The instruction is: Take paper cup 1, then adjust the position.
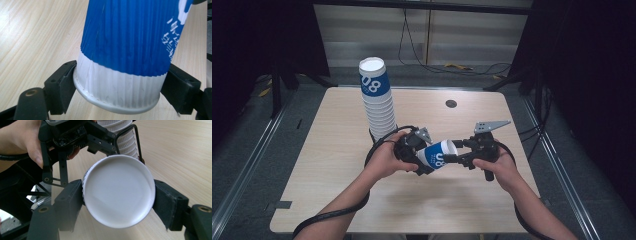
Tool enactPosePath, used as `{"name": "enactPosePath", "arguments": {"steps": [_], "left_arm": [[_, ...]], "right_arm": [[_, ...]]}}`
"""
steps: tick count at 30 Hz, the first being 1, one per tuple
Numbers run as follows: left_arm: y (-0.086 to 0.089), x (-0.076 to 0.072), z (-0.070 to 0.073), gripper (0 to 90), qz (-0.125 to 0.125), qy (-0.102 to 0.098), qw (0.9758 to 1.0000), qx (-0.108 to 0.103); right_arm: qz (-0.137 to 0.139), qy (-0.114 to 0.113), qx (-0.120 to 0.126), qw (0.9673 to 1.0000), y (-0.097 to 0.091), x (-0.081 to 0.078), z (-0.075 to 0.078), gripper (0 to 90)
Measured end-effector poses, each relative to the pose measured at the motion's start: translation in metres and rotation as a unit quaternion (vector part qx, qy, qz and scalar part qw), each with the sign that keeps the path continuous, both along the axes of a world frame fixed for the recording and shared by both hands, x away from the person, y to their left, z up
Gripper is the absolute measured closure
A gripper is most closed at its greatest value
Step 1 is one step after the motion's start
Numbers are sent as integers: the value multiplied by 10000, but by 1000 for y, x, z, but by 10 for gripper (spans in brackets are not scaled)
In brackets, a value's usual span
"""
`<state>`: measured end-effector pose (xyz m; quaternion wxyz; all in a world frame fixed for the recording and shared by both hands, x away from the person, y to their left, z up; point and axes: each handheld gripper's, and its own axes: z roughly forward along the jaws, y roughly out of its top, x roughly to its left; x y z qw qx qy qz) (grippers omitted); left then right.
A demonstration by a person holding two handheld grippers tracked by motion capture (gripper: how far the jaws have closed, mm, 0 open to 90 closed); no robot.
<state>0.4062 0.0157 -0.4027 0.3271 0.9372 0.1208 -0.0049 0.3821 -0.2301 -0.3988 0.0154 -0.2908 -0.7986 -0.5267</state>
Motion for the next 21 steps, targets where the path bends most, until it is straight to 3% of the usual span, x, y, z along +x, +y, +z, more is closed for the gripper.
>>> {"name": "enactPosePath", "arguments": {"steps": [10, 16, 21], "left_arm": [[1, -1, 3, 205, -86, 16, 9999, 97], [4, 0, 2, 205, -45, 30, 9998, 183], [7, 3, 2, 205, -87, 12, 9993, 365]], "right_arm": [[-205, -75, 148, 9997, -5, -2, 5, 189], [-172, -168, 190, 9995, -7, -2, 7, 182], [-51, -216, 65, 9997, -6, -3, 8, 177]]}}
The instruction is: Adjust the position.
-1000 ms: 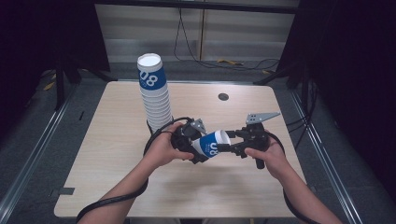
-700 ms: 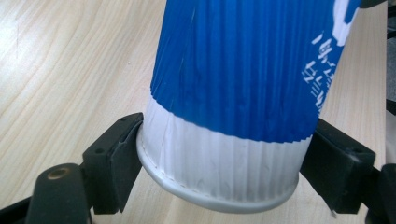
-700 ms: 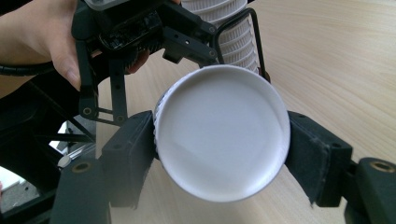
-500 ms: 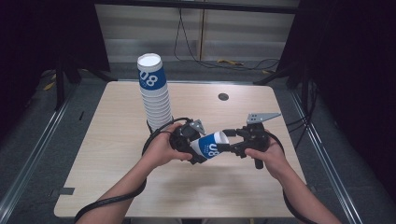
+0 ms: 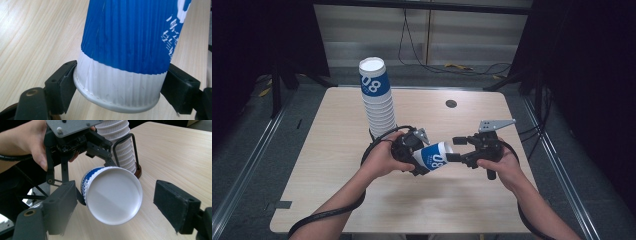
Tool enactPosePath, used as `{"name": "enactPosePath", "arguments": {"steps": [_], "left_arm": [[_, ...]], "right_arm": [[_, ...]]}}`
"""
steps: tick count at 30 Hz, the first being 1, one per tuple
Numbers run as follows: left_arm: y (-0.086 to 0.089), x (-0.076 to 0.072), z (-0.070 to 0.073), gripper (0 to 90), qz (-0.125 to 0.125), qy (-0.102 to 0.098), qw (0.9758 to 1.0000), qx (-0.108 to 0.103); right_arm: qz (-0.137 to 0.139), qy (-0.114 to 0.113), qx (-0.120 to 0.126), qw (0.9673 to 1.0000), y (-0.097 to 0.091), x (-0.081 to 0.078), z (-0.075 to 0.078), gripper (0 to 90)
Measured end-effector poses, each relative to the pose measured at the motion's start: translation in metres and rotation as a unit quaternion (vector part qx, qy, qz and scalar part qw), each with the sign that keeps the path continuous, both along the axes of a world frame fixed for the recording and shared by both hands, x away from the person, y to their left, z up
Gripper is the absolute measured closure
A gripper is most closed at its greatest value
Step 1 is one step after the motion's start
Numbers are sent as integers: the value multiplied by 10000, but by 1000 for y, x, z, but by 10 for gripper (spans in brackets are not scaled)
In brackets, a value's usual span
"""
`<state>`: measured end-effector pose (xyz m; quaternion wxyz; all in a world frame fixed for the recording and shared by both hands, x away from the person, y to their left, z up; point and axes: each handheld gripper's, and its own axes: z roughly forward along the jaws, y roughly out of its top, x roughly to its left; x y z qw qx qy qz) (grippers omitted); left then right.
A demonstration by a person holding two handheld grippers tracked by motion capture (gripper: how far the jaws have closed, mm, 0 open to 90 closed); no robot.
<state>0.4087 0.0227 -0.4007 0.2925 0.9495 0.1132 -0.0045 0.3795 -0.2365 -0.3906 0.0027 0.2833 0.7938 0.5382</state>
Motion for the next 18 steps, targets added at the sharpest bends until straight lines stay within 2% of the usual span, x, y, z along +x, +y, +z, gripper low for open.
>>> {"name": "enactPosePath", "arguments": {"steps": [11, 15, 18], "left_arm": [[2, 1, 1, 205, -15, 68, 9998, 182], [3, 1, 0, 205, -46, 78, 9996, 275], [2, 0, 0, 205, -49, 113, 9993, 365]], "right_arm": [[285, -201, -439, 9984, 1, 0, 8, 169], [603, -360, -921, 9933, 3, -2, 8, 168], [705, -394, -1156, 9900, 5, -3, 8, 168]]}}
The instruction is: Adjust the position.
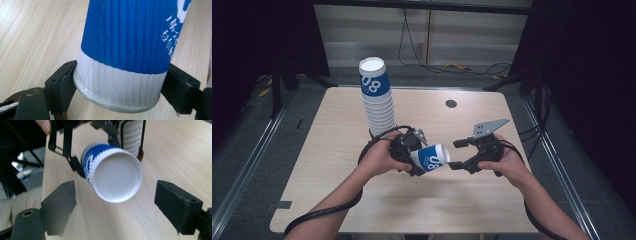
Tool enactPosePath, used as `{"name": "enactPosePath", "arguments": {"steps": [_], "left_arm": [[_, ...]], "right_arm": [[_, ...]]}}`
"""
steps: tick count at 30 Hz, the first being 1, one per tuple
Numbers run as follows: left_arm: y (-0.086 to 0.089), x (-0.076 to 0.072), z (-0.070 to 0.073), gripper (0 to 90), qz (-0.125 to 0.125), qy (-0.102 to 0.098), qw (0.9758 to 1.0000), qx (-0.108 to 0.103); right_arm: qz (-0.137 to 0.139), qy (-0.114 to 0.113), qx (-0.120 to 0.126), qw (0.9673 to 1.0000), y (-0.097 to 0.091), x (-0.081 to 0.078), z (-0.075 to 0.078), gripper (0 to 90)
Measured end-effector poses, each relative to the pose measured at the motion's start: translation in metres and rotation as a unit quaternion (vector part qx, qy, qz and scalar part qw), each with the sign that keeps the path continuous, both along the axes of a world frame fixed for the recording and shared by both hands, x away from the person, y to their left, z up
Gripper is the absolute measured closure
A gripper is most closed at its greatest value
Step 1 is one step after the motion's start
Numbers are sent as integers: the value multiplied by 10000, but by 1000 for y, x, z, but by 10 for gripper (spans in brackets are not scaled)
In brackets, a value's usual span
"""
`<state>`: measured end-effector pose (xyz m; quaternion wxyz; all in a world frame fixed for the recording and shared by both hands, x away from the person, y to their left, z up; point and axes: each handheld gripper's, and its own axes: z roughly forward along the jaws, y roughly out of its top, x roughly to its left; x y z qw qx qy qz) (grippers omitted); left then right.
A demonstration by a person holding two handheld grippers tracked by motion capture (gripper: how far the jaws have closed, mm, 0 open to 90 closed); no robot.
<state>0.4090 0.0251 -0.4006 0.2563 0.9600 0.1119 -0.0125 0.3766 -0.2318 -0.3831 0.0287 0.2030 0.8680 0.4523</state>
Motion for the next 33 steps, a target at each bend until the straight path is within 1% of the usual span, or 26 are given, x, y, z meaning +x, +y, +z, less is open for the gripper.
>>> {"name": "enactPosePath", "arguments": {"steps": [3, 4, 5, 8, 11, 12, 14, 15, 16, 18, 20, 22, 23, 28, 33], "left_arm": [[-1, -1, 0, 205, -28, -7, 10000, 19], [-2, 0, 1, 205, -104, -32, 9999, 65], [-2, -2, 0, 205, -41, 8, 10000, 68], [-4, -1, 0, 205, -101, 0, 9999, 136], [-6, -2, -1, 204, -174, -2, 9996, 238], [-7, -3, -1, 205, -142, 12, 9996, 250], [-8, -3, -2, 205, -213, 3, 9994, 284], [-9, -3, -2, 205, -211, 18, 9993, 298], [-10, -3, -2, 205, -217, -12, 9993, 313], [-12, -4, -1, 205, -221, 36, 9990, 383], [-15, -3, 1, 205, -290, -29, 9984, 485], [-17, -4, 2, 205, -294, -25, 9981, 535], [-19, -4, 3, 205, -347, -36, 9974, 626], [-25, -4, 4, 205, -401, -3, 9961, 782], [-32, -5, 5, 204, -501, -47, 9944, 927]], "right_arm": [[67, -48, -214, 9997, 2, 0, 0, 168], [94, -59, -275, 9996, 3, 0, 0, 168], [107, -96, -366, 9992, 4, 0, 0, 168], [189, -146, -565, 9981, 6, 0, 1, 168], [266, -182, -783, 9964, 8, 1, 1, 168], [279, -174, -849, 9958, 9, 0, 1, 168], [348, -181, -953, 9947, 12, 0, 0, 168], [401, -175, -1017, 9939, 12, 0, 0, 168], [429, -193, -1075, 9931, 13, 0, 0, 168], [448, -177, -1152, 9922, 15, -1, 0, 168], [482, -198, -1198, 9914, 16, -1, 0, 168], [479, -185, -1270, 9906, 16, -2, 1, 168], [506, -196, -1285, 9902, 17, -1, 1, 169], [476, -159, -1400, 9889, 17, -3, 2, 169], [488, -174, -1587, 9860, 16, -4, 2, 173]]}}
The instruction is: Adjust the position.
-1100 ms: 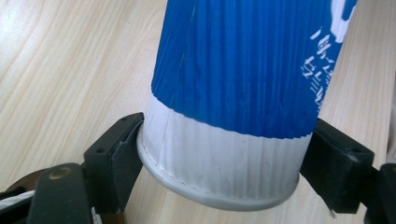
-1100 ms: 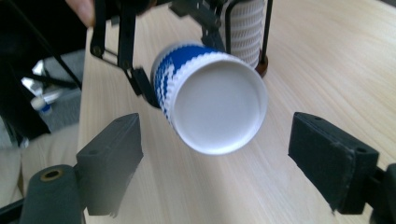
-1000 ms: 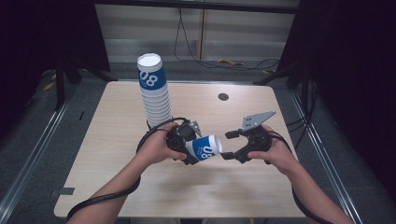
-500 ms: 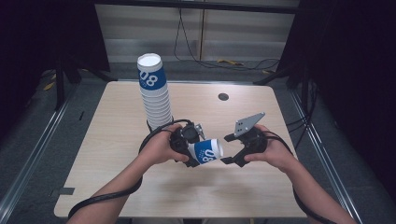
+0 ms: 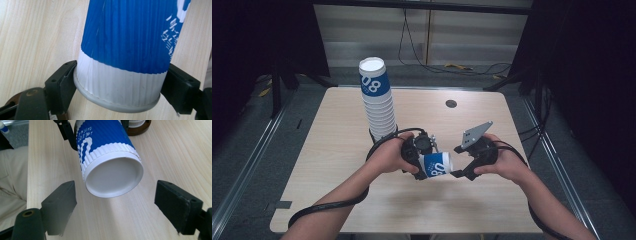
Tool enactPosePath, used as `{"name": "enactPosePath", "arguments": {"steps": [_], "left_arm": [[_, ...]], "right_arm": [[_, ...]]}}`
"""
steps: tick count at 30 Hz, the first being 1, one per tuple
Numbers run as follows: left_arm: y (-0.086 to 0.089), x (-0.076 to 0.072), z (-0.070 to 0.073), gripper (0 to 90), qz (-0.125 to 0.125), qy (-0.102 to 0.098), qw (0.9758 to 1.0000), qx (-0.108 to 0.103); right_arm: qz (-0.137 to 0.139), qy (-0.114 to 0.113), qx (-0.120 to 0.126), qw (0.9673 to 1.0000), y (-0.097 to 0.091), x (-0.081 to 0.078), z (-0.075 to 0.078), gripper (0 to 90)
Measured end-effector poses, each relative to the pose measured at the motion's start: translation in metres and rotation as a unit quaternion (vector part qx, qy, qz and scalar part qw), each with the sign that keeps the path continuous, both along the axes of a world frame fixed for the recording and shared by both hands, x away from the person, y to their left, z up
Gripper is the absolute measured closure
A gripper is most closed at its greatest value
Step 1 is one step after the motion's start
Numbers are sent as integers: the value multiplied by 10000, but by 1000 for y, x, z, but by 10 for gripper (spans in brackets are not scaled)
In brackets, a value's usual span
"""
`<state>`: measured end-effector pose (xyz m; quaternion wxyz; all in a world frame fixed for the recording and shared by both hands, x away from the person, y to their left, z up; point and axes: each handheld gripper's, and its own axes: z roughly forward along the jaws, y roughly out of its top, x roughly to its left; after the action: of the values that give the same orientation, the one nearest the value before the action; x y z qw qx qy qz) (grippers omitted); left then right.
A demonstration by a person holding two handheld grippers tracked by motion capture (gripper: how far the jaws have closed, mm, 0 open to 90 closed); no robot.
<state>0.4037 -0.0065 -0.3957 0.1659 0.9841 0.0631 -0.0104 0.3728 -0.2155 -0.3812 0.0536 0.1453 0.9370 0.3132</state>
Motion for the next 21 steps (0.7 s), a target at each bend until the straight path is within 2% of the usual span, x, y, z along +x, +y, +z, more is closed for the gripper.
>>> {"name": "enactPosePath", "arguments": {"steps": [4, 13, 21], "left_arm": [[-5, -2, 1, 204, -76, -8, 9999, 66], [-8, -4, 1, 204, -160, 6, 9998, 124], [-9, -5, 2, 204, -138, 28, 9998, 146]], "right_arm": [[14, 7, -172, 9999, 2, 0, -1, 173], [88, 20, -309, 9995, 9, 0, -3, 173], [133, 83, -359, 9992, 14, 0, -4, 177]]}}
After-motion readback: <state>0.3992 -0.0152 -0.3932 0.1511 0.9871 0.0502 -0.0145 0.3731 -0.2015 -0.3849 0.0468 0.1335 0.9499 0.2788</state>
